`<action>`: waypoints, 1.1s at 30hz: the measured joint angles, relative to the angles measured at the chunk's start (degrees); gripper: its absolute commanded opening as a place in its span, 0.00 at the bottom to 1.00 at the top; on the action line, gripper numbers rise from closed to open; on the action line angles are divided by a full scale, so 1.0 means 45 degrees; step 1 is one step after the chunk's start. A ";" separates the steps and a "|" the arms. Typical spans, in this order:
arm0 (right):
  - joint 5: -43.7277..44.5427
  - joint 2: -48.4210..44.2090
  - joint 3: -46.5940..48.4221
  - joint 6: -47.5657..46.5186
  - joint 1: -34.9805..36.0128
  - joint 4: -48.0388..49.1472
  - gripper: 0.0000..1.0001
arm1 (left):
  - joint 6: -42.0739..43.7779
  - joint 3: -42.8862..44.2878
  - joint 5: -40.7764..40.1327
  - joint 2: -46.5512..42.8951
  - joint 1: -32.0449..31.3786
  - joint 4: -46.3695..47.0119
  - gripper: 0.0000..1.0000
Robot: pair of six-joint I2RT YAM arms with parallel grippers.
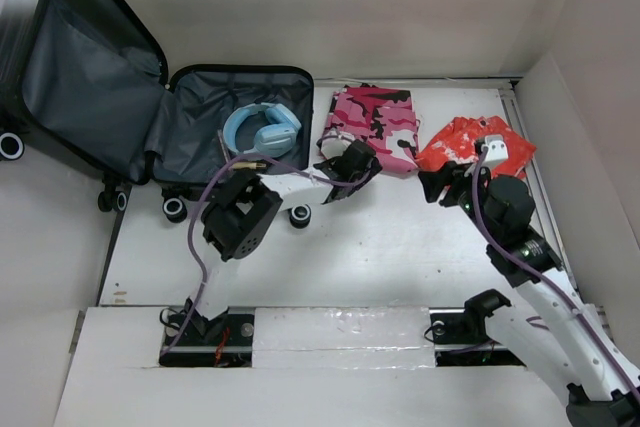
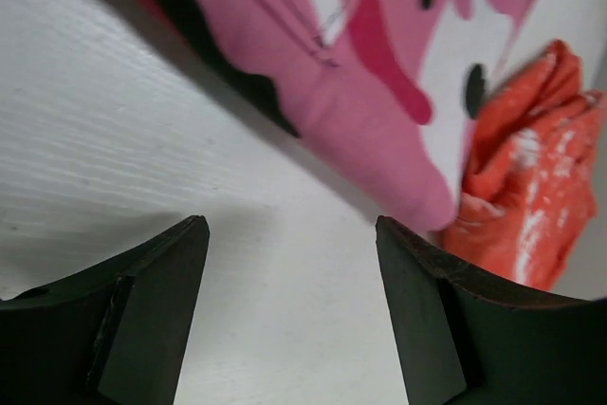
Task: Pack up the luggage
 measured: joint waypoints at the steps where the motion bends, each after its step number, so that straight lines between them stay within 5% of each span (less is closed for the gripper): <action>1: 0.0000 -0.0049 -0.0005 0.0000 0.0005 -0.0087 0.64 | -0.0267 0.0000 -0.0010 0.0209 0.0005 -0.0175 0.67; 8: -0.0083 -0.0155 -0.0005 -0.0005 0.0010 -0.0243 0.64 | -0.2074 0.0233 -0.0078 0.0758 0.0262 -0.0340 0.61; 19: -0.0189 -0.0364 -0.0005 -0.0005 0.0010 -0.0243 0.64 | -0.3735 0.3143 -0.0675 0.2783 0.0811 -0.1112 0.54; 22: -0.0301 -0.0408 -0.0005 -0.0005 0.0010 -0.0238 0.64 | -0.3823 0.3905 -0.0806 0.3191 0.0811 -0.1797 0.41; 24: -0.0364 -0.0418 -0.0005 -0.0005 0.0010 -0.0243 0.64 | -0.3779 0.4736 -0.0962 0.3682 0.0816 -0.2341 0.14; 26: -0.0442 -0.0495 -0.0005 -0.0005 0.0010 -0.0267 0.64 | -0.3551 0.5353 -0.1103 0.4153 0.0826 -0.2618 0.00; 33: -0.0476 -0.1462 0.0019 -0.0019 0.0010 -0.0622 0.64 | -0.2589 0.4362 -0.1137 0.3939 0.0889 -0.1044 0.00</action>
